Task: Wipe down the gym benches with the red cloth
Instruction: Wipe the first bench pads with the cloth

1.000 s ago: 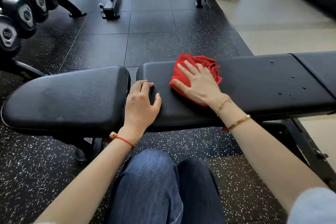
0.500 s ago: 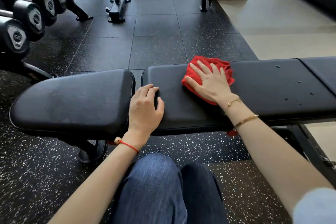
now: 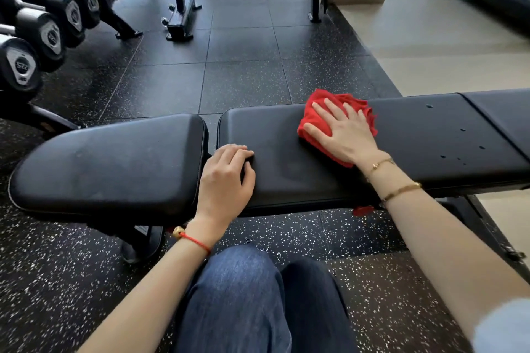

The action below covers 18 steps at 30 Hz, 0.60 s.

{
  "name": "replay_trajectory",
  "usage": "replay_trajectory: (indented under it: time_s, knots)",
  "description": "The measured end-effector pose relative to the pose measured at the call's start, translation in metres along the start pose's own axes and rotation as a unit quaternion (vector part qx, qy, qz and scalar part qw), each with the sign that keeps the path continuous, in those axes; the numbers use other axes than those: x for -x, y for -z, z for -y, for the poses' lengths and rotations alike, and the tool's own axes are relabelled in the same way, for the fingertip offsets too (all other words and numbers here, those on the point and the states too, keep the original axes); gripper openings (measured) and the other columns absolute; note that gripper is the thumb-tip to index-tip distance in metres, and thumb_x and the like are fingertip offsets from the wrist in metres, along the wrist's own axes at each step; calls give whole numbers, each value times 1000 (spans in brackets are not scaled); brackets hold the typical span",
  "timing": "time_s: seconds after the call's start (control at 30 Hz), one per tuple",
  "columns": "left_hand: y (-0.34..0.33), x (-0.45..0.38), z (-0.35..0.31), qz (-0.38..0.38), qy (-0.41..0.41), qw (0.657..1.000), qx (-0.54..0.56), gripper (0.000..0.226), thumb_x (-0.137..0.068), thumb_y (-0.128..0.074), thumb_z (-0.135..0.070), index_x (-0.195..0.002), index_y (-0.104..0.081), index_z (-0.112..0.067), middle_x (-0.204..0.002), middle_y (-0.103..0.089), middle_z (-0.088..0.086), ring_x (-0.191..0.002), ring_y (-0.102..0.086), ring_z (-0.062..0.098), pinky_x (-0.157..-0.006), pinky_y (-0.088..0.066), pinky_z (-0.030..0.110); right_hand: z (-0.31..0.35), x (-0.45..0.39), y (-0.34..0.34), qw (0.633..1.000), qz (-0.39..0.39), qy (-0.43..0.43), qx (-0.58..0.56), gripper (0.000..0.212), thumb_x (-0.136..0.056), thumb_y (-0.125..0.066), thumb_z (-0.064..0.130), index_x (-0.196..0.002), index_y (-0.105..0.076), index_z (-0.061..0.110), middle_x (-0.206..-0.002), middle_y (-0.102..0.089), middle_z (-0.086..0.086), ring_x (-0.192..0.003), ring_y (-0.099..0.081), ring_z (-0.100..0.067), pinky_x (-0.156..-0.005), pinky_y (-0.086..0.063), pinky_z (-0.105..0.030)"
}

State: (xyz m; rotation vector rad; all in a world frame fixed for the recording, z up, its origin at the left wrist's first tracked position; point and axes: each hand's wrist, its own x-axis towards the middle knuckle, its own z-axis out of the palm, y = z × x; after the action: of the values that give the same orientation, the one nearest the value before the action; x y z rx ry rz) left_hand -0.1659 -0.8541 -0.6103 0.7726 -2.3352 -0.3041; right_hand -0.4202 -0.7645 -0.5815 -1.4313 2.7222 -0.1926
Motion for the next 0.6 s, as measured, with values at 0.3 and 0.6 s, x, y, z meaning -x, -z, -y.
replay_trajectory:
  time_s: [0.3,0.6]
  knots:
    - [0,2,-1,0,3,1000,0,20,-89,-56,-6,-105,-69,-5,-112,-69,8,-113,-62,27,-101,-48,42,36,66,-11,987,-16,161,-25,73,-86,-23,77,-152,-21,45,-162,-19,14,-150,-16,-24,-122,-8,-47]
    - [-5,-1,-1,-10,-4,1000,-19,17,-90,-54,-8,-99,-68,-7,-104,-68,6,-105,-61,28,-94,-49,40,-22,18,4,1000,12,-6,-4,72,-87,-23,79,-151,-15,49,-163,-8,15,-151,-4,-31,-121,2,-53]
